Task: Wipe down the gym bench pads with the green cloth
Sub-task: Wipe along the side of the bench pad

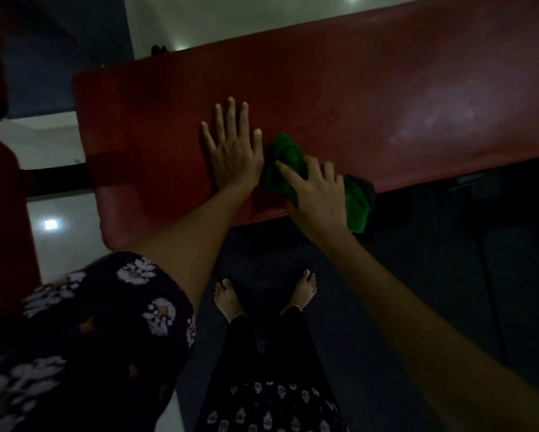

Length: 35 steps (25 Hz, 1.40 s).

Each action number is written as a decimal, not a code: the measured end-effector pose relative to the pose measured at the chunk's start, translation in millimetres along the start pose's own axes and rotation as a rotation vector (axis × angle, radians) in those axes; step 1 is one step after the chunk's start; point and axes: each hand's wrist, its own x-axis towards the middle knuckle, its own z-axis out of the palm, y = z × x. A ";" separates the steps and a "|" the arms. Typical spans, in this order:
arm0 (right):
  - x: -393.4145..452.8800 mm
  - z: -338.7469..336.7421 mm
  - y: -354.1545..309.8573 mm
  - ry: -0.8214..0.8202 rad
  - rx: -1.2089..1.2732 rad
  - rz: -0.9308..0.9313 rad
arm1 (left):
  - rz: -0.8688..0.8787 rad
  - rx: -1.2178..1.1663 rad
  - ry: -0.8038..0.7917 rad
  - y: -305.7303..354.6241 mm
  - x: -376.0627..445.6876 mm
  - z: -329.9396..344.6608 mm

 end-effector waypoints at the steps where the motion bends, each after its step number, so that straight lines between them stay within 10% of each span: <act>1: 1.4 -4.3 15.1 0.008 -0.029 -0.029 | 0.002 -0.009 0.002 -0.9 -0.7 0.6; 6: 35.4 -24.3 80.2 0.140 0.125 0.674 | -0.002 -0.035 0.073 0.7 -0.1 3.5; 12: 44.4 -17.0 14.7 -0.009 -0.066 -0.072 | -0.001 -0.036 0.061 1.9 1.2 2.0; 18: 77.6 -42.3 93.3 0.105 0.082 0.698 | -0.029 -0.054 0.021 6.2 13.3 -16.0; 24: 57.8 -27.5 43.7 -0.012 -0.089 -0.040 | 0.212 0.002 -0.034 36.0 86.3 -14.5; 29: 104.8 -44.9 84.3 0.087 0.059 0.699 | 0.236 0.014 -0.029 33.3 90.9 -5.1; 35: 118.1 -42.4 61.6 0.037 -0.027 0.155 | 0.244 0.036 -0.020 33.2 89.1 -2.0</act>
